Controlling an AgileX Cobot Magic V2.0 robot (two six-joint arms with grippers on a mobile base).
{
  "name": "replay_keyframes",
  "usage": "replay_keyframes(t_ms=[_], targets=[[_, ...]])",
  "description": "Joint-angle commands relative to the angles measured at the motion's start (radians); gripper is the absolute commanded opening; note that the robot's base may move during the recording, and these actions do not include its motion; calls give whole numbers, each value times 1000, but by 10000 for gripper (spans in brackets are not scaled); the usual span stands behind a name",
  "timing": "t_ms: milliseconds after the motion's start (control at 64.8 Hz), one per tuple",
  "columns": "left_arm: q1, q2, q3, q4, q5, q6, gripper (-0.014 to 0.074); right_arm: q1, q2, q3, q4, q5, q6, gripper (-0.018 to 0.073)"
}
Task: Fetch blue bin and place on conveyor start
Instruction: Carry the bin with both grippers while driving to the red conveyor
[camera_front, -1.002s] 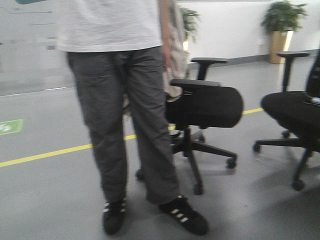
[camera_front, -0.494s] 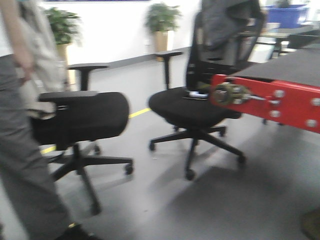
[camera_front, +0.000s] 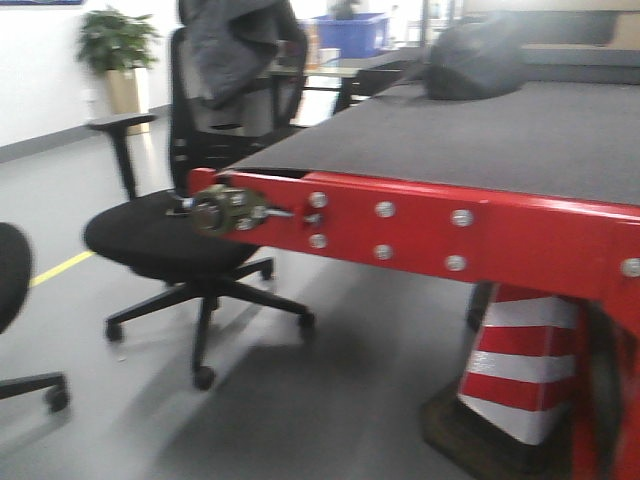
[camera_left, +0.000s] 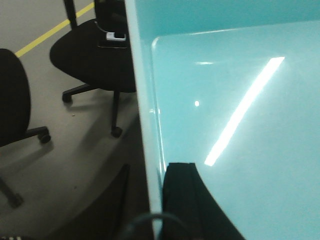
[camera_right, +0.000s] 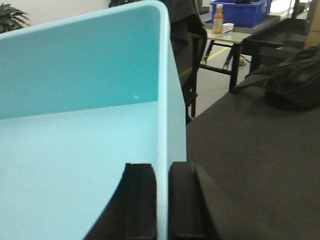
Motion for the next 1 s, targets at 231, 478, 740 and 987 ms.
replay_keyframes(t_ms=[231, 478, 740, 987], targets=[[-4, -1, -8, 25, -39, 8, -111, 6, -16, -7, 12, -91, 2, -162], [-4, -1, -8, 25, -39, 8, -111, 6, -16, -7, 12, -91, 2, -162], [-4, -1, -8, 25, -39, 8, -111, 6, -16, -7, 12, -91, 2, -162], [-4, -1, -8, 25, -39, 8, -111, 6, -16, -7, 12, -91, 2, -162]])
